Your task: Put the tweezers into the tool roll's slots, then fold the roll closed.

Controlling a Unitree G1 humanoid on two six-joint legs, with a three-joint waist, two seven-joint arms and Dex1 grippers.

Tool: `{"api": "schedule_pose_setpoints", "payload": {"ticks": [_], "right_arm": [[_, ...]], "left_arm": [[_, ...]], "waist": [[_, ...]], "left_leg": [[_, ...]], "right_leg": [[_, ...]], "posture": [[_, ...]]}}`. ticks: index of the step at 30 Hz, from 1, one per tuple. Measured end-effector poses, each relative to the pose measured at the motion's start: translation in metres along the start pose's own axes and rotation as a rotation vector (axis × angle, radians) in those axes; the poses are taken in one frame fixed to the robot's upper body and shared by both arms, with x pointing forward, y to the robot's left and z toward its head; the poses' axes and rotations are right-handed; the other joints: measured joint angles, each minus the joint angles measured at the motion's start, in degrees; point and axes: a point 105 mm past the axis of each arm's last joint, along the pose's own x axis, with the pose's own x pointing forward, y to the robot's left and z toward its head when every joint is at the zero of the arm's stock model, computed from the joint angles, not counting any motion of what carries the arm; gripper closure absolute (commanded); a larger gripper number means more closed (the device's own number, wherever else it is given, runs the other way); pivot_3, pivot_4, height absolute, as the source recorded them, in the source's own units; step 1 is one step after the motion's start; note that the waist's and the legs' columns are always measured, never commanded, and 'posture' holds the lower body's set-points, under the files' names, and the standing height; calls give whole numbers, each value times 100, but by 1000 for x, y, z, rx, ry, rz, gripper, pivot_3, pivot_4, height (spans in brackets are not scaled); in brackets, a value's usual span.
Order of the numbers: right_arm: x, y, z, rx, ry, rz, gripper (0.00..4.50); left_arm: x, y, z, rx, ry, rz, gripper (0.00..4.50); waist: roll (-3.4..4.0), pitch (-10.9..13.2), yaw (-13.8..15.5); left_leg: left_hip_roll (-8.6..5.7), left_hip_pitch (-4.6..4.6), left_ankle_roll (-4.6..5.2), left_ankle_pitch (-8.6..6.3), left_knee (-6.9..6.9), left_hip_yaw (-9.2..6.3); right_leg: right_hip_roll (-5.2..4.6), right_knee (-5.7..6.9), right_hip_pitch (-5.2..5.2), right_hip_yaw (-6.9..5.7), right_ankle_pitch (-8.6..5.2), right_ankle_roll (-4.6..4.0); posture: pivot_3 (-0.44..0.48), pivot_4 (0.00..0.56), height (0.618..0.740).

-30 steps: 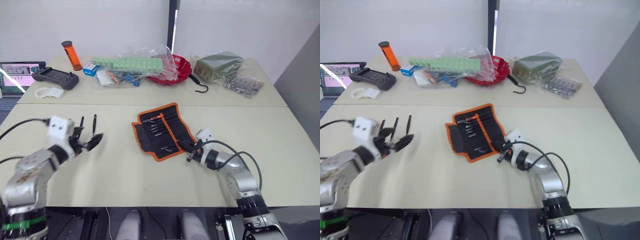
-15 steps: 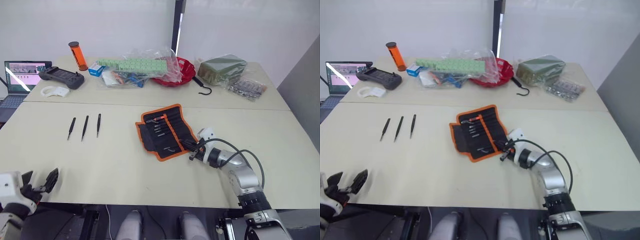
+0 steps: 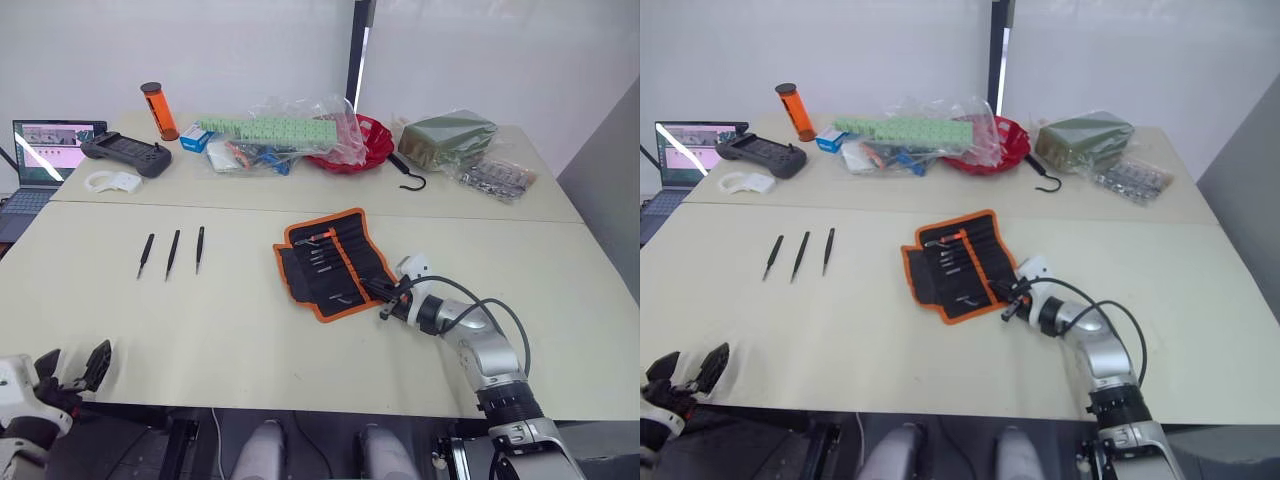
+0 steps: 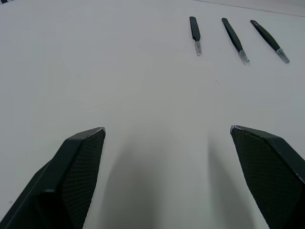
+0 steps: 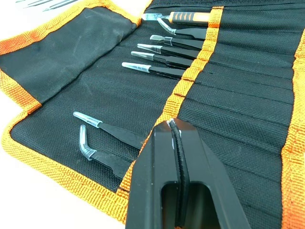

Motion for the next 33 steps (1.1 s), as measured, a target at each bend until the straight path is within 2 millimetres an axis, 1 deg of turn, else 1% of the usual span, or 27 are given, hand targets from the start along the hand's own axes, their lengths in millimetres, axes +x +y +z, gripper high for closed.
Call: {"api": "schedule_pose_setpoints", "payload": {"ticks": [7,9,13,17,19,22,27,30,33], "right_arm": [[0,2,1,-1,-4,-5,4500],[0,3,1,0,-4,-6,4500],[-1,3,0,3,1,-13,4500],[-1,1,2,2,1,-18,4500],[-1,2,2,2,1,-16,4500],[-1,2,3,0,0,-18,4500],[-3,3,2,2,1,-30,4500],[-4,3,2,2,3,-35,4500],[-5,4,2,1,5,-35,4500]], "left_arm": [[51,-20,33,13,17,0,29],[60,-21,34,18,46,-2,29],[87,-16,23,7,130,12,29],[112,-21,32,25,144,14,29],[120,-26,33,40,150,5,29],[128,-32,34,60,154,-3,29],[134,-38,36,73,158,-14,29],[140,-44,38,65,158,-22,788],[148,-53,41,66,167,-35,1854]], "waist": [[1,1,-6],[2,1,-19],[4,2,-26],[3,2,-8],[3,2,-20],[4,3,-21],[4,3,5],[5,3,18],[4,3,16]], "left_leg": [[-1,0,0,0,0,-1],[-1,0,0,0,-3,-1],[-1,0,0,0,-10,-3],[-2,0,0,1,-9,-3],[-2,-1,0,1,-10,-2],[-2,-1,0,1,-14,-3],[-3,-1,-1,1,-13,-3],[-4,-2,0,1,-12,-4],[-4,-3,-1,1,-11,-4]], "right_leg": [[3,7,-3,0,1,2],[3,8,-4,0,1,3],[5,11,-9,-3,0,3],[4,10,-8,-4,1,4],[4,9,-9,-3,0,5],[4,12,-12,-3,0,5],[2,11,-10,-4,1,5],[2,12,-10,-5,0,6],[2,12,-11,-5,0,7]], "posture": [[0,150,740],[0,150,740],[0,150,740],[0,150,740],[0,150,740],[0,150,740],[0,150,740],[0,150,740],[0,150,740]]}}
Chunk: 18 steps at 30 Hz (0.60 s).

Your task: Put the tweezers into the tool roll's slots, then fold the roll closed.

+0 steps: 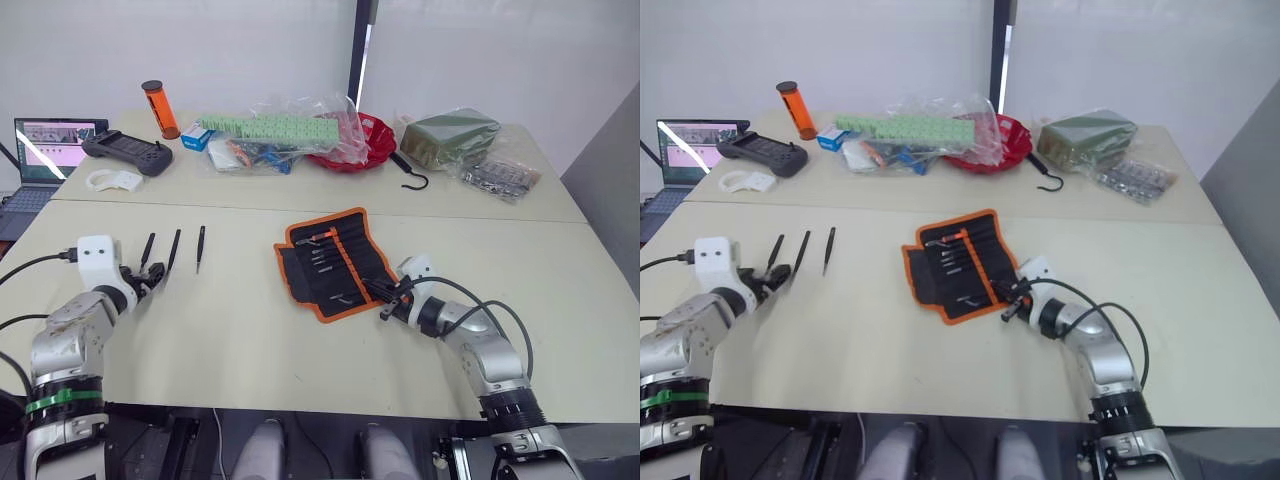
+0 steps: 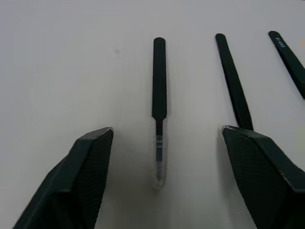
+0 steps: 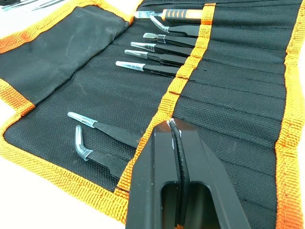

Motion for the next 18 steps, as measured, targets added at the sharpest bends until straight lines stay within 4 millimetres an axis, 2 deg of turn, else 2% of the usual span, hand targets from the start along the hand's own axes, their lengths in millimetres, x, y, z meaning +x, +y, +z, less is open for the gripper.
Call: {"api": "schedule_pose_setpoints", "payload": {"ticks": [3,7,8,18], "right_arm": [[0,1,0,-2,1,4,4500],[-1,-1,0,-9,8,2,4500],[-2,-1,0,-11,10,2,4500],[-2,-1,0,-15,11,4,4500]], "left_arm": [[5,-3,2,-21,7,-6,2815],[7,3,3,-46,11,16,4225],[7,5,3,-50,10,19,4460],[5,11,3,-61,-7,38,4460]], "waist": [[0,0,-22],[0,0,-22],[0,0,-20],[0,0,-31]], "left_leg": [[0,1,0,0,-1,0],[0,1,0,0,-1,0],[0,1,0,0,-1,0],[0,0,0,0,-2,0]], "right_leg": [[0,1,-1,0,0,1],[0,1,0,0,-1,1],[0,0,0,0,-1,1],[0,1,-2,0,0,1]], "posture": [[0,150,740],[0,150,740],[0,150,740],[0,150,740]]}}
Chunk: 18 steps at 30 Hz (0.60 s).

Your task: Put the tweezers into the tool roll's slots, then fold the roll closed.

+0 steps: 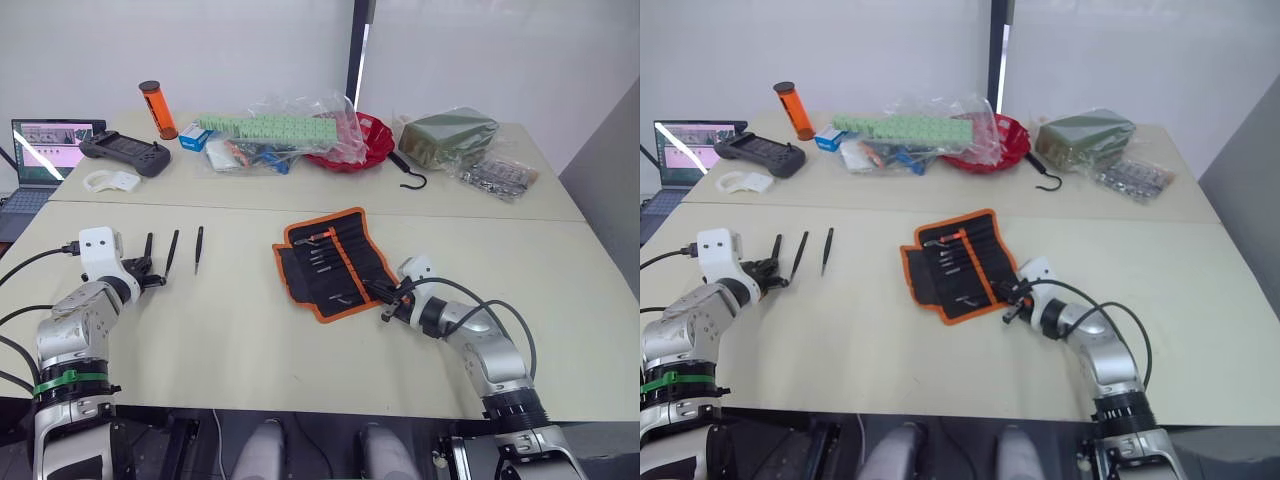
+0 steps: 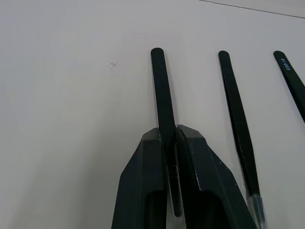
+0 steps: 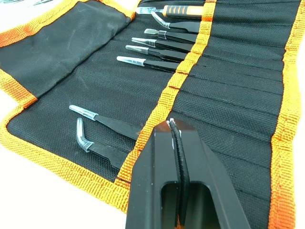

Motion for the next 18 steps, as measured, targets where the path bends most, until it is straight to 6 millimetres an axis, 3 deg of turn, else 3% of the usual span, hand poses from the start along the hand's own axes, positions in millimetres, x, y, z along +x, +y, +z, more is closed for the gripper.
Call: {"api": "schedule_pose_setpoints", "payload": {"ticks": [4,11,15,18], "right_arm": [[0,-1,0,0,1,-2,4500],[2,-1,-1,-11,8,-8,4500],[4,0,2,-11,-5,-31,4500],[6,2,4,-3,-13,-45,4500]], "left_arm": [[-6,2,9,15,-52,0,4460],[-30,-37,73,168,-279,-211,4460],[-42,-86,86,307,-285,-460,4460],[-52,-124,82,405,-247,-660,4460]], "waist": [[-2,1,5],[-2,1,6],[-2,2,4],[4,6,-13]], "left_leg": [[0,-2,0,0,0,-1],[0,-2,-2,1,0,-1],[0,-5,-1,1,0,-1],[0,-10,-1,1,0,0]], "right_leg": [[0,-1,0,0,0,0],[0,-2,0,0,0,-1],[1,-3,0,0,0,0],[1,-1,-4,0,0,0]], "posture": [[0,150,740],[0,150,740],[0,150,740],[0,150,740]]}}
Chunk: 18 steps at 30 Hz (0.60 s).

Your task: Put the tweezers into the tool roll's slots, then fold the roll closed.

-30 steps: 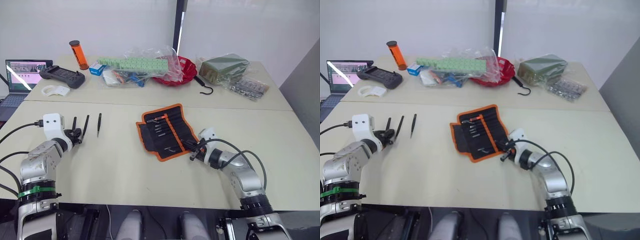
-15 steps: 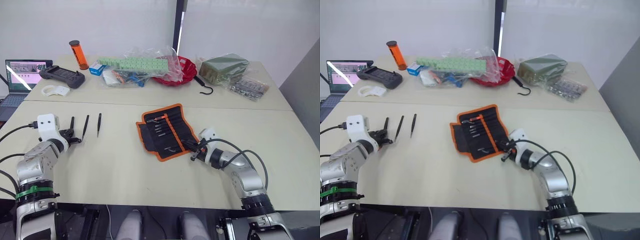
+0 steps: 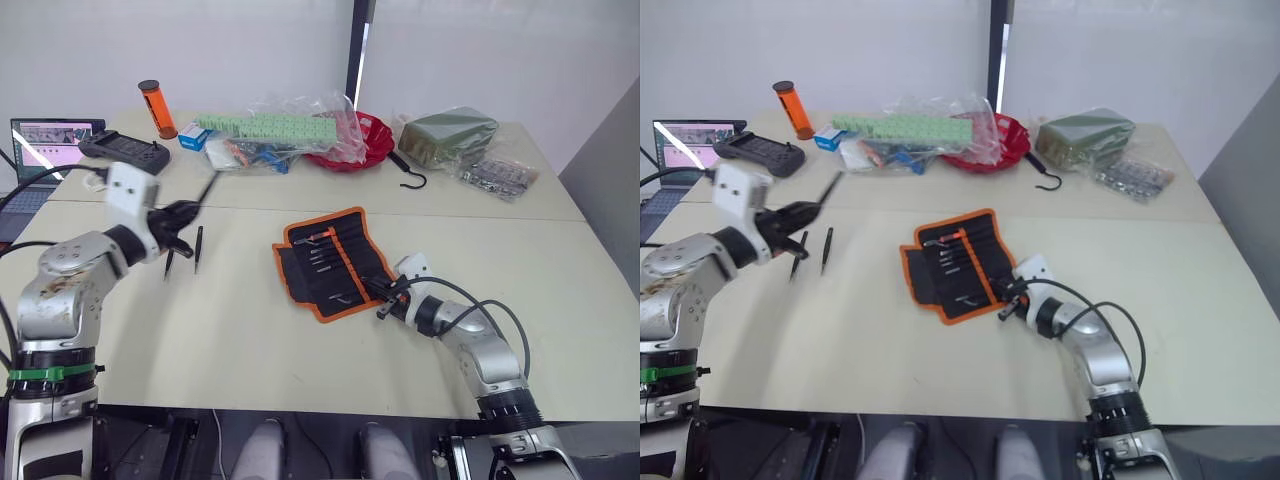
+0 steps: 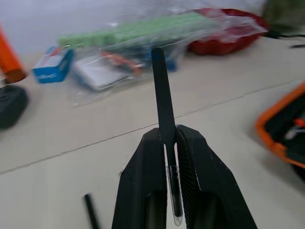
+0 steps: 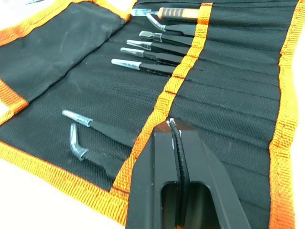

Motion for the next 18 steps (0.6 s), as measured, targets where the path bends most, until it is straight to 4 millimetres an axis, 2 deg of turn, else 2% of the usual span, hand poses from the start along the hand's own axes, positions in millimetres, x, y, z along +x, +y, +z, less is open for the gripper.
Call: {"api": "schedule_pose_setpoints", "payload": {"ticks": [6,13,18], "right_arm": [[0,2,6,24,-1,-71,4500],[1,11,4,6,4,-109,4500],[1,12,3,-2,2,-125,4500]], "left_arm": [[21,-62,-3,176,103,-402,4460],[49,-93,-7,253,205,-621,4460],[61,-109,-11,294,279,-717,4460]], "waist": [[8,5,-63],[8,5,-110],[8,5,-121]], "left_leg": [[0,-43,1,2,0,1],[0,-69,2,3,3,1],[0,-67,3,3,3,0]], "right_leg": [[2,10,-49,3,1,-1],[5,14,-74,3,0,1],[5,17,-74,3,-1,1]], "posture": [[0,150,740],[0,150,740],[0,150,740]]}}
